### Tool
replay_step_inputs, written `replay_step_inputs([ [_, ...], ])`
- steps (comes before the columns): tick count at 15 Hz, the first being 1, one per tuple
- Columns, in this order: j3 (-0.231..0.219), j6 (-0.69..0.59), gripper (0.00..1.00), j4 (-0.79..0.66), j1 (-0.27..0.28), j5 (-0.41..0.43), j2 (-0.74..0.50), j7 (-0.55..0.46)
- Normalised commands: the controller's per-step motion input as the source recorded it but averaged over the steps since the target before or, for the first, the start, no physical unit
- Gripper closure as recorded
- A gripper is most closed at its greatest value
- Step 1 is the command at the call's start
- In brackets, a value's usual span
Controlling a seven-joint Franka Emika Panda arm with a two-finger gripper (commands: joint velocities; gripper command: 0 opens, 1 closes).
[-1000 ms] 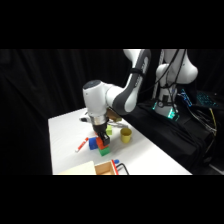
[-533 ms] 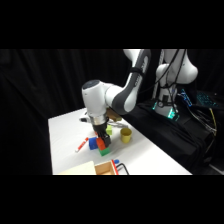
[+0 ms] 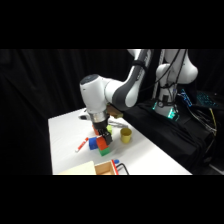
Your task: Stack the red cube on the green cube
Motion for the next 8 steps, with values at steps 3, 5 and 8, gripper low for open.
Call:
replay_step_inputs([
  [3,0.003,-0.27,0.0,-0.02,0.049,0.1,-0.33,-0.09],
  [5,-0.013,-0.32,0.0,-0.01,0.07,0.052,-0.38,-0.04],
  [8,-0.022,-0.4,0.0,0.07,0.086,-0.004,-0.35,0.02],
])
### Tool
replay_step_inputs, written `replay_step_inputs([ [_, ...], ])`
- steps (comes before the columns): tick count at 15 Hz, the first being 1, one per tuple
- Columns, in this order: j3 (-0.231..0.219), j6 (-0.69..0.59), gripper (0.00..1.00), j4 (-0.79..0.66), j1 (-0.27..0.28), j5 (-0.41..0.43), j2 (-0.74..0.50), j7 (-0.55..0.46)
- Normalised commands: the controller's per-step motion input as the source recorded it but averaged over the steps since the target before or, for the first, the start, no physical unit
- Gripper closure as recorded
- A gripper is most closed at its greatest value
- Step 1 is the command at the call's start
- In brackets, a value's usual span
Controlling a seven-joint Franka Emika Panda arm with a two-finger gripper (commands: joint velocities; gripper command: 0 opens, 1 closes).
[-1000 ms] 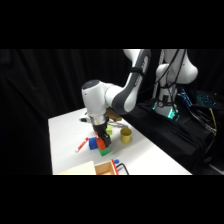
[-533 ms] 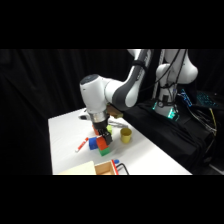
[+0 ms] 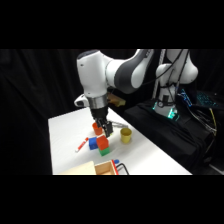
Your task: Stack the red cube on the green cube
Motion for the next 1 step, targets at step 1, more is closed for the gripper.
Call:
replay_step_inputs([
  [1,-0.025,-0.41,0.0,0.19,0.069,0.0,-0.23,0.06],
])
